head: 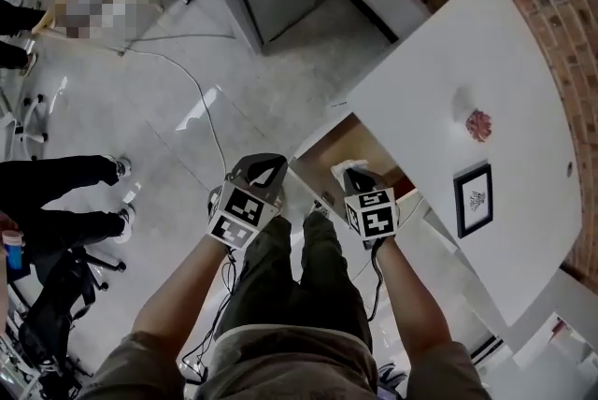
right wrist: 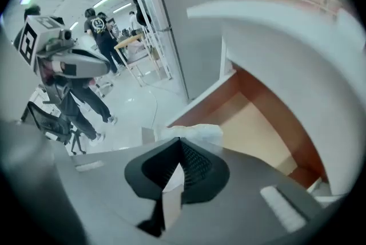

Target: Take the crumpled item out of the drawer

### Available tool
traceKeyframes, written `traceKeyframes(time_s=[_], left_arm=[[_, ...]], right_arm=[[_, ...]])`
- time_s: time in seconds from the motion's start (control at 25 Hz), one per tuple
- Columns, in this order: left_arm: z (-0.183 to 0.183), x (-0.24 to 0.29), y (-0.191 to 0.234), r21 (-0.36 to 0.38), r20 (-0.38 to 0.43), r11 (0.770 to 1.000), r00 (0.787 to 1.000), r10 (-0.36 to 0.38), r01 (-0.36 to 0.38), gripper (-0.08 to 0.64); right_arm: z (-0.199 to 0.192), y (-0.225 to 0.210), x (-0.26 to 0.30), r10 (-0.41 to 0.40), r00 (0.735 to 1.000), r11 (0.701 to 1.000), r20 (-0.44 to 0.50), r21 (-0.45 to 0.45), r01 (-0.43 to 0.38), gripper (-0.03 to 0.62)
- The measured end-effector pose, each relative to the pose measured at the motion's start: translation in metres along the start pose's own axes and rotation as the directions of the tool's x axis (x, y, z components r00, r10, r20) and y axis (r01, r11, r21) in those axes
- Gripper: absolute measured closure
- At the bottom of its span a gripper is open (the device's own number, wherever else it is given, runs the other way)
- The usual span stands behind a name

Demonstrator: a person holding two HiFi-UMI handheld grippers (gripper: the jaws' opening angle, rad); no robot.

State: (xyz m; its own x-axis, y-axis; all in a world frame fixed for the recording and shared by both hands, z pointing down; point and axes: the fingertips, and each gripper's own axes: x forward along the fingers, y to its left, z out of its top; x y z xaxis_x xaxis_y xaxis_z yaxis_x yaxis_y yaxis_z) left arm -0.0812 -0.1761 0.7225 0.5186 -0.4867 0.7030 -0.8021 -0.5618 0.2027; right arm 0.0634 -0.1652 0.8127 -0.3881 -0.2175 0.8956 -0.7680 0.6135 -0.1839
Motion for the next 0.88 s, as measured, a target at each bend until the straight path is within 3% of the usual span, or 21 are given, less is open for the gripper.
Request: traceKeyframes(time_s=[0.24,0.48,0.6,0.72,0.88], left_arm=[[0.056,-0.047,-0.005,0.028,0.063,0.999,0.998,0.029,-0.031,0.558],[0.115,-0.098,-0.009,0.038,0.139,0.997,0.988,0.068,-0.074,0.558],[0.154,-0.129,-0.014,0.021,0.23,0.996,0.97,0.078,-0.085,0.558],[0.2,-0.171,-0.02,0.005,0.357,0.996,0.93,0.086,-0.094,0.558],[0.244,-0.222,-0.032,0.041,0.447,0.99,0.889,0.102,-0.134,0.558]], right_arm=[[0.075,0.032,-0.088,0.017,0.985,0.999,0.17,-0.045,-0.009,0.565],[0.147,0.052,-0.186,0.022,0.938,0.996,0.345,-0.09,0.009,0.565],[0.181,0.057,-0.241,0.007,0.897,0.99,0.443,-0.128,0.055,0.565],[0.213,0.062,-0.297,-0.003,0.841,0.983,0.541,-0.154,0.103,0.565],[0.24,0.073,-0.368,-0.015,0.766,0.968,0.642,-0.184,0.173,0.563]])
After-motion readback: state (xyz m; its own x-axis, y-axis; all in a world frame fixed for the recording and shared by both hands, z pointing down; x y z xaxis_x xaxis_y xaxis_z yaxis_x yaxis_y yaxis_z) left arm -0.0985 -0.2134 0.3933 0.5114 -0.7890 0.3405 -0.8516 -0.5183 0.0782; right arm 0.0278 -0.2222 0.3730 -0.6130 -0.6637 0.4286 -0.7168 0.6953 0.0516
